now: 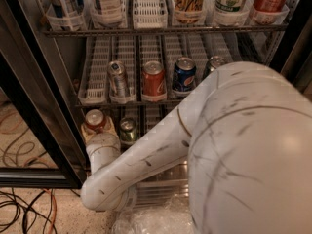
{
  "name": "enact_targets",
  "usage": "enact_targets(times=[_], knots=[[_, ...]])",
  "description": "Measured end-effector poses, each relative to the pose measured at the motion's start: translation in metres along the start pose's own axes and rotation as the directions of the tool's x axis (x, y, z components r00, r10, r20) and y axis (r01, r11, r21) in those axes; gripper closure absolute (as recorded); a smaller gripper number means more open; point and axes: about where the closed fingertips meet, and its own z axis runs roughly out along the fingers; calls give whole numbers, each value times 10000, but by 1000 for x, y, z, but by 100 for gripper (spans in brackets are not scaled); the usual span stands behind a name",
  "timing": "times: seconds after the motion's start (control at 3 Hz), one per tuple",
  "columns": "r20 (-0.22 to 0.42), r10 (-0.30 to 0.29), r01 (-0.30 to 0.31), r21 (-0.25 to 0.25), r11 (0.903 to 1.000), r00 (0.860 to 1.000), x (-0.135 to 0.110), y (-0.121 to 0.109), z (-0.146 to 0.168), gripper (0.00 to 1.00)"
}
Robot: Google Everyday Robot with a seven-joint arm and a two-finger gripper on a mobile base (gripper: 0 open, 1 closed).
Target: Pick coke can from bottom shelf of fridge
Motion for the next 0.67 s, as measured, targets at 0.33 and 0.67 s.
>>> enact_targets(times=[0.33, 0.67], knots=[[-244, -389, 379, -383, 9985, 9989, -24, -16, -15, 100], [-520, -387, 333, -1024, 9942, 9979, -39, -37, -32, 100]])
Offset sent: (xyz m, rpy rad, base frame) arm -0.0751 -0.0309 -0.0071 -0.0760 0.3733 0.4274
